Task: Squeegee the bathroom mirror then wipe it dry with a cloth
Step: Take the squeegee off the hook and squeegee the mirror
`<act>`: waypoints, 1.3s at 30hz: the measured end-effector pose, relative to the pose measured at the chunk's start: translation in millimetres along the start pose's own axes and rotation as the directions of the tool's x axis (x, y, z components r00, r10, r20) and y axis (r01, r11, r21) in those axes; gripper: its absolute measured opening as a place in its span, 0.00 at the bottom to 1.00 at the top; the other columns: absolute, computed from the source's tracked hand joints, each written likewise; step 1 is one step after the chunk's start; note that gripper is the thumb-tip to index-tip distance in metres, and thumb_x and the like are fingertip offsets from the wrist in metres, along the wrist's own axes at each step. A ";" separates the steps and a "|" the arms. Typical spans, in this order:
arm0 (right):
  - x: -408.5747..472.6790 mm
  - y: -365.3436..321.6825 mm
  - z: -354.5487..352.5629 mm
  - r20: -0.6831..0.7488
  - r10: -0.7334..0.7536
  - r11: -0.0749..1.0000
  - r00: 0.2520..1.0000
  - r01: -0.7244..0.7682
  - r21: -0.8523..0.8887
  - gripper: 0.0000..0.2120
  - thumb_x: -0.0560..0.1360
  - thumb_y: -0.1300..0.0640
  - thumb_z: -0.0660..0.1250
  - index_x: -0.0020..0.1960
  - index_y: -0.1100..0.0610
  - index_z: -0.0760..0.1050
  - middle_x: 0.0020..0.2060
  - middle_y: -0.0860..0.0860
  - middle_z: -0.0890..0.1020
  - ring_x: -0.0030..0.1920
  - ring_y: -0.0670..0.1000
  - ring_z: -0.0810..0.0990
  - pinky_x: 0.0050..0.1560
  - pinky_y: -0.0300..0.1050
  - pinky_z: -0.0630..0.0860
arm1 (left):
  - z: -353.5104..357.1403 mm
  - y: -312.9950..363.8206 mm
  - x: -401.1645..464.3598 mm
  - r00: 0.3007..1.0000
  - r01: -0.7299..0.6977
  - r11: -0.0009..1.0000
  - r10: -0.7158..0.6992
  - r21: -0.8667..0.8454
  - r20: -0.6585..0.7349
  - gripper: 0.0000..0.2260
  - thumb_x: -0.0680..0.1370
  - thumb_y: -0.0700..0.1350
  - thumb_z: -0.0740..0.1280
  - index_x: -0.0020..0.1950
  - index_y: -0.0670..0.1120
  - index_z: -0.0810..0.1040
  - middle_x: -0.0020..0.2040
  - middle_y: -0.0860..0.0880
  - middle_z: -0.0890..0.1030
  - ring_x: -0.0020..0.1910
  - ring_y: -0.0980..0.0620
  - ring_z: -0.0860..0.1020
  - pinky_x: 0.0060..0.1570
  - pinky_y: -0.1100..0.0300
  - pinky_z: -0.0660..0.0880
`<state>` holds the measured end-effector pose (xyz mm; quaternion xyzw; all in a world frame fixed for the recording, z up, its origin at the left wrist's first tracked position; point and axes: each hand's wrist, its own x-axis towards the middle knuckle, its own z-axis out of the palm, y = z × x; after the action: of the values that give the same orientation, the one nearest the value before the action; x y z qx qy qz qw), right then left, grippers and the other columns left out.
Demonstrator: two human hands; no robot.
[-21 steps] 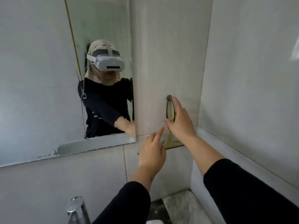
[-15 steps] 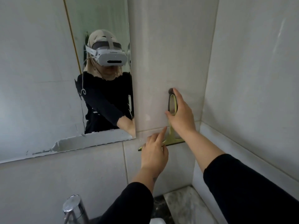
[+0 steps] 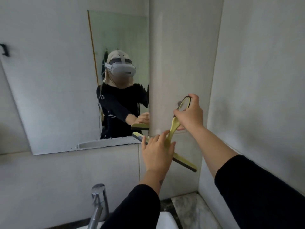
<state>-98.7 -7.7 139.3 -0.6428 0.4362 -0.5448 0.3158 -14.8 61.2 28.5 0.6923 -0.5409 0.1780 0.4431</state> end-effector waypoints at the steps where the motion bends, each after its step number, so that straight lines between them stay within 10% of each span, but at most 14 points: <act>1: -5.0 -7.0 1.3 0.009 0.023 0.999 1.000 -0.023 0.047 0.29 0.72 0.62 0.70 0.66 0.48 0.61 0.55 0.55 0.77 0.39 0.55 0.81 0.20 0.43 0.77 | -11.1 -2.8 0.4 1.000 -0.008 1.000 0.008 0.002 -0.027 0.16 0.75 0.54 0.66 0.62 0.55 0.74 0.49 0.54 0.82 0.53 0.50 0.79 0.70 0.47 0.60; 6: -32.7 -40.0 15.3 0.040 -0.126 0.965 0.991 0.132 -0.225 0.34 0.72 0.50 0.70 0.73 0.52 0.58 0.65 0.56 0.68 0.58 0.59 0.76 0.53 0.52 0.77 | -72.2 -32.9 7.7 0.992 -0.088 0.994 0.093 0.058 -0.085 0.16 0.76 0.50 0.68 0.63 0.51 0.77 0.45 0.52 0.81 0.46 0.49 0.78 0.62 0.44 0.70; 9: -52.9 -53.5 22.0 0.228 -0.512 0.630 0.829 0.542 -0.556 0.30 0.75 0.43 0.65 0.74 0.47 0.61 0.73 0.53 0.63 0.73 0.59 0.60 0.72 0.61 0.55 | -114.0 -53.2 14.7 0.985 -0.110 0.990 0.121 0.091 -0.122 0.14 0.75 0.48 0.69 0.61 0.52 0.79 0.44 0.52 0.80 0.43 0.50 0.75 0.51 0.44 0.77; 13: -75.4 -71.0 36.1 0.519 -0.703 0.235 0.486 0.848 -0.476 0.21 0.73 0.44 0.68 0.65 0.46 0.75 0.65 0.45 0.76 0.72 0.50 0.66 0.71 0.68 0.38 | -170.7 -76.7 22.5 0.977 -0.139 0.981 0.158 0.134 -0.142 0.13 0.75 0.48 0.70 0.60 0.52 0.80 0.44 0.52 0.80 0.42 0.52 0.76 0.49 0.47 0.78; 20: -103.7 -128.2 83.7 0.524 -0.791 0.167 0.317 0.935 -0.315 0.15 0.69 0.58 0.75 0.55 0.50 0.81 0.45 0.48 0.82 0.48 0.54 0.80 0.53 0.54 0.73 | -251.8 -124.1 37.8 0.943 -0.250 0.942 0.290 0.226 -0.166 0.13 0.74 0.47 0.71 0.59 0.52 0.81 0.46 0.52 0.81 0.42 0.53 0.77 0.45 0.58 0.76; 30: -84.3 -226.0 133.6 0.279 -0.813 0.392 0.511 0.835 -0.387 0.15 0.72 0.54 0.72 0.56 0.40 0.80 0.41 0.40 0.71 0.50 0.49 0.72 0.47 0.43 0.52 | -340.8 -193.3 105.1 0.925 -0.195 0.958 0.250 0.209 -0.285 0.24 0.79 0.58 0.52 0.74 0.51 0.60 0.72 0.51 0.67 0.69 0.53 0.65 0.67 0.58 0.62; 39: -11.6 -349.5 136.2 0.156 -0.873 0.331 0.463 0.795 -0.509 0.13 0.75 0.47 0.67 0.59 0.39 0.78 0.42 0.45 0.72 0.52 0.51 0.72 0.49 0.45 0.54 | -353.3 -217.1 177.0 0.983 0.035 0.991 -0.011 0.127 -0.181 0.26 0.80 0.54 0.56 0.76 0.53 0.52 0.78 0.49 0.52 0.76 0.49 0.50 0.72 0.47 0.57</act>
<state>109.7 140.1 414.2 -0.7907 0.1933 -0.5349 -0.2266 326.6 246.2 257.7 0.7070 -0.4780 0.2695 0.4461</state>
